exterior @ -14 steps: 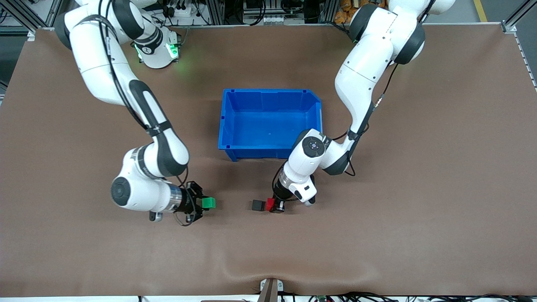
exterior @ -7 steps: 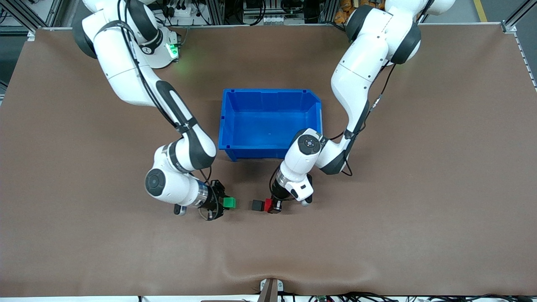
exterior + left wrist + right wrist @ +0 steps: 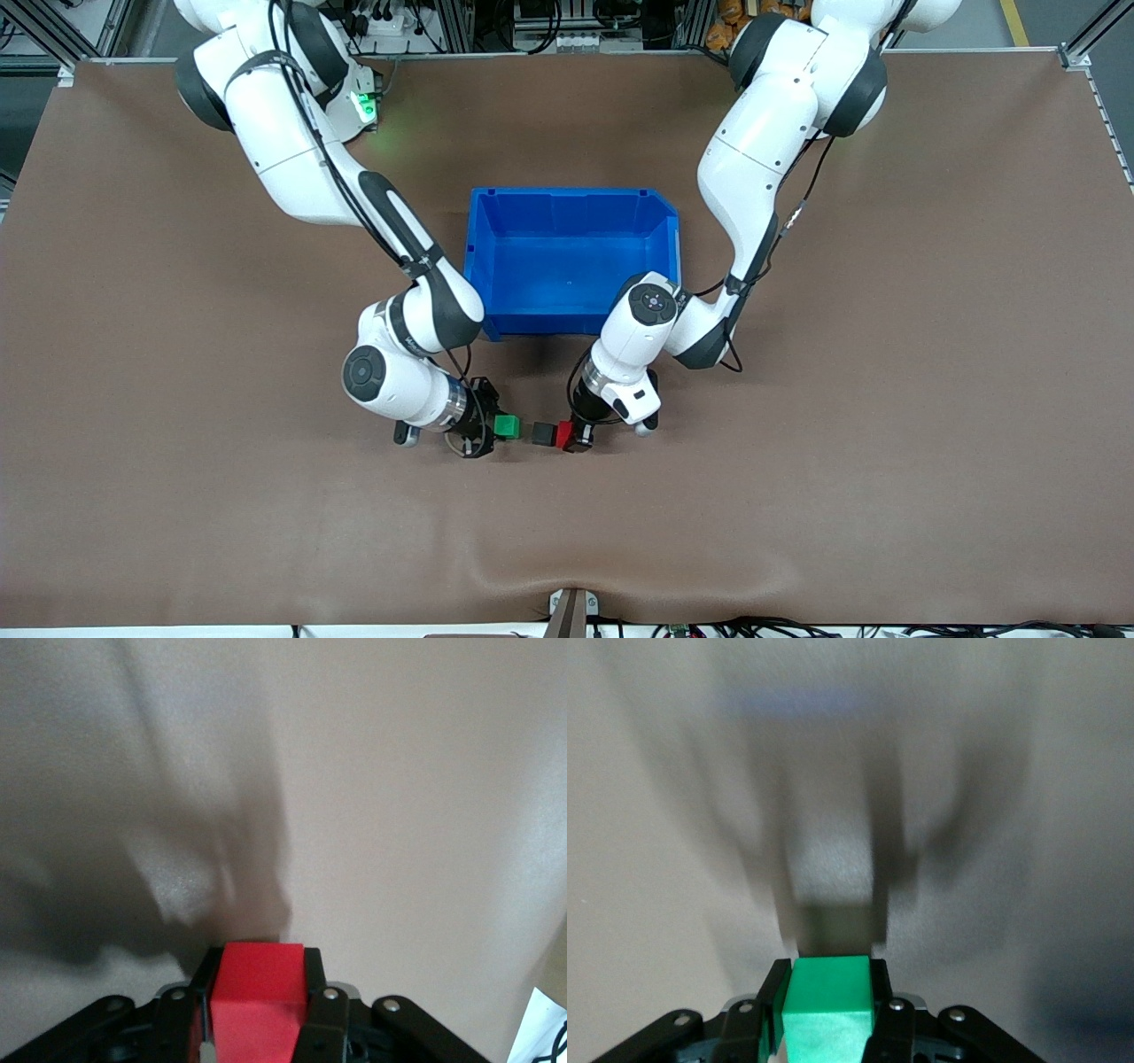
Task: Attach green and red cubes to black cube
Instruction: 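Press the red cube against the black cube while the right gripper brings green, then open both grippers and lift them off the joined cubes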
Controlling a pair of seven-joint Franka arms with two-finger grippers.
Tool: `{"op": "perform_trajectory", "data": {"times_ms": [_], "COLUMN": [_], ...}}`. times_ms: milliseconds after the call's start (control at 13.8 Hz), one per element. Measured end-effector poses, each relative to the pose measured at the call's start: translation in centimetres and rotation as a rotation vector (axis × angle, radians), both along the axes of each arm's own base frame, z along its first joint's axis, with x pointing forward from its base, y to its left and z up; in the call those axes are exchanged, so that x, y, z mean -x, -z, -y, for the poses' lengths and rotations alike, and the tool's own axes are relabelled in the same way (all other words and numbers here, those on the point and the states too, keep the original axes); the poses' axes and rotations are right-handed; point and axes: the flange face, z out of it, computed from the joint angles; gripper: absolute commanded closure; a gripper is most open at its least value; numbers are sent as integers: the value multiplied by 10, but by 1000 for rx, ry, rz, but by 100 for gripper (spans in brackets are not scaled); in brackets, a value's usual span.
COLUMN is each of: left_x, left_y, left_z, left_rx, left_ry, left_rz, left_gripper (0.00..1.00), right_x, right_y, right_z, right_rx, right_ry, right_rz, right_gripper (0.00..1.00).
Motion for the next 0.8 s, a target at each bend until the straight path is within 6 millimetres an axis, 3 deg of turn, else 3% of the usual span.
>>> {"op": "perform_trajectory", "data": {"times_ms": [362,579,652,724,796], "left_x": [-1,-8,-11,-15,-19], "left_y": [-1,-17,-25,-34,-43], "left_z": [1,2,0,-4,-10], "left_rx": [2,17,15,-5,-47], "left_ry": [9,6,3,3,10], "left_rz": [16,44,48,33,7], "left_gripper": [0,0,0,0,0], "right_x": [8,7,7,6,6], "right_y": [5,6,7,7,7], "right_z": [-20,-22,-23,-23,-23], "right_rx": [-9,-15,-17,-18,-19], "right_ry": [27,40,50,59,62], "right_rz": [21,42,44,43,43], "right_gripper": [100,100,80,28,5]}}
